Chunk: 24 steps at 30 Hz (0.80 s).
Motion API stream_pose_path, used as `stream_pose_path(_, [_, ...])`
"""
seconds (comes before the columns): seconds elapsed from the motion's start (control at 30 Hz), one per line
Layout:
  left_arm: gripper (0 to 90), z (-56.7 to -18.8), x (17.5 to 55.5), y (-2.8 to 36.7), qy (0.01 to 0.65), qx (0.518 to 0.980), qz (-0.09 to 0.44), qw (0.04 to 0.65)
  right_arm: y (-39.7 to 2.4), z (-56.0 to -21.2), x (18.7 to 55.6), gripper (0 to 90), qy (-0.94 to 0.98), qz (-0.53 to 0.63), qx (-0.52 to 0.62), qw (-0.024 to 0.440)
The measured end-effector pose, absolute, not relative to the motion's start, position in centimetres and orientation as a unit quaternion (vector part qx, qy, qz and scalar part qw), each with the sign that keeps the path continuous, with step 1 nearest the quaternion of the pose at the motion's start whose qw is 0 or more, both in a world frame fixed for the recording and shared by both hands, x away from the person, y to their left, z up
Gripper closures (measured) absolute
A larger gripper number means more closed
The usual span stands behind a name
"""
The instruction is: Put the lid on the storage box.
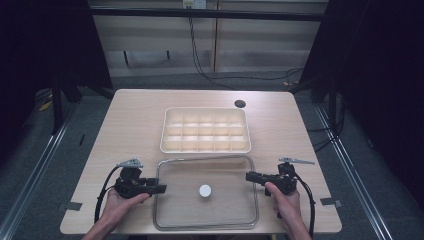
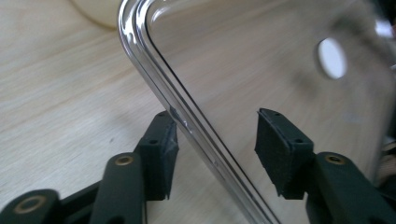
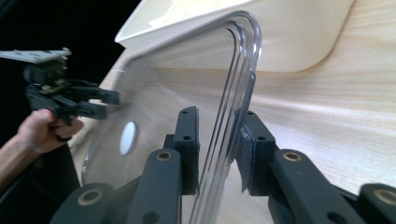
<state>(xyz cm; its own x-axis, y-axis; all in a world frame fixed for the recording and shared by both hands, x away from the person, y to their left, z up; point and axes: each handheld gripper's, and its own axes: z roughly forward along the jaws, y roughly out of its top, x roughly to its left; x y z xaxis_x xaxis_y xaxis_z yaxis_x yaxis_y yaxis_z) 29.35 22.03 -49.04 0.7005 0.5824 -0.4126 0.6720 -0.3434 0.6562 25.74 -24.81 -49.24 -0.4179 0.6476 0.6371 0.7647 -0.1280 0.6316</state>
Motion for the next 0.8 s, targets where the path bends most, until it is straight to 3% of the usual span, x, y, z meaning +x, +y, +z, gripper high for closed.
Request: stream_pose_path(0.8, [65.7, -46.0, 29.0, 23.2, 0.379, 0.788, -0.007, 0.484, -23.7, -47.1, 25.6, 68.1, -0.664, -0.524, -0.533, -0.005])
